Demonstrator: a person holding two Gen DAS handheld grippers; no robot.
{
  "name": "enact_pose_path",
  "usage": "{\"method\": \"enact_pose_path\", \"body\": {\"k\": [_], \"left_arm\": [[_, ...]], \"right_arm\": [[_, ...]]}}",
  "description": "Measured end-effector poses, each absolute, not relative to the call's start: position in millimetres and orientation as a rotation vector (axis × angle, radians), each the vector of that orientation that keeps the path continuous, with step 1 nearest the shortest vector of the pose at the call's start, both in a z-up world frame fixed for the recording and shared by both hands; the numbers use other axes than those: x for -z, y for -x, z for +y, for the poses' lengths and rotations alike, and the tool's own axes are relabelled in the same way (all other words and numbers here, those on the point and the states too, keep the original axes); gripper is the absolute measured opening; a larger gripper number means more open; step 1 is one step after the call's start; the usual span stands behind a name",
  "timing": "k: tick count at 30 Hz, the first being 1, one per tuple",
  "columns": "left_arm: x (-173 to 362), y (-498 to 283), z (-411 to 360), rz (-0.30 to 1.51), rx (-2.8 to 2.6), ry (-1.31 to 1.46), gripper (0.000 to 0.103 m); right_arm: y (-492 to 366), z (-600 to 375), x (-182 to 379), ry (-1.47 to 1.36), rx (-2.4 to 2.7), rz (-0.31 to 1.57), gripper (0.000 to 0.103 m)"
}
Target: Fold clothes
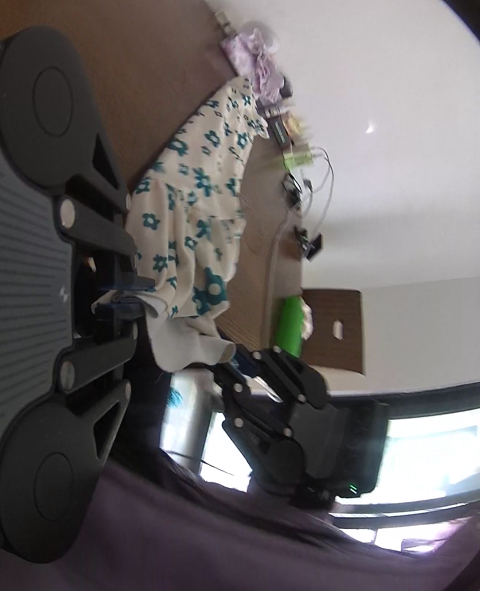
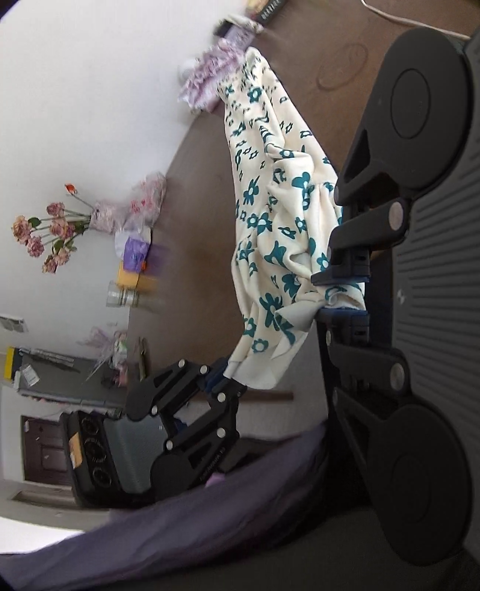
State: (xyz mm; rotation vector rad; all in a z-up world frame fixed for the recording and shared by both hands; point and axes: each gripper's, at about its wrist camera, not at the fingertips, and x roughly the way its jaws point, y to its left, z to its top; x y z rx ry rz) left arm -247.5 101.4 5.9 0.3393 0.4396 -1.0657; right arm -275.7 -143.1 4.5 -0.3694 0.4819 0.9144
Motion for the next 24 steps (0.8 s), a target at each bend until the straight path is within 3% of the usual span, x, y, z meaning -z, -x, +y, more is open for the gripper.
{"method": "enact_pose_path", "body": {"k": [6, 12, 15, 18, 21, 23, 24], "left_arm": [[-55.5, 189.9, 98.2, 0.357, 0.942, -0.157, 0.005], [-47.9, 89.1, 51.5, 0.475, 0.819, -0.093, 0.005], [-24.4, 47.3, 38.6, 0.617, 0.762, 0.008, 0.011], [-4.6, 22.5, 40.2, 0.707, 0.689, 0.086, 0.027], [-10.1, 29.8, 66.9, 0.675, 0.625, 0.162, 0.046], [-21.8, 44.7, 91.6, 0.629, 0.56, 0.205, 0.062], [-27.7, 57.1, 100.4, 0.606, 0.531, 0.203, 0.064]], "right_arm": [[238.7, -179.7, -48.3, 0.104, -0.871, 0.36, 0.011], [152.0, -173.7, -46.2, 0.015, -0.579, 0.341, 0.011], [106.7, -163.4, -31.7, 0.009, -0.484, 0.469, 0.011], [72.0, -153.8, -10.5, 0.015, -0.388, 0.593, 0.012], [63.0, -157.9, 1.6, -0.015, -0.315, 0.619, 0.021], [76.9, -172.2, -9.4, -0.056, -0.293, 0.567, 0.04], [85.1, -182.4, -17.4, -0.075, -0.281, 0.527, 0.053]]}}
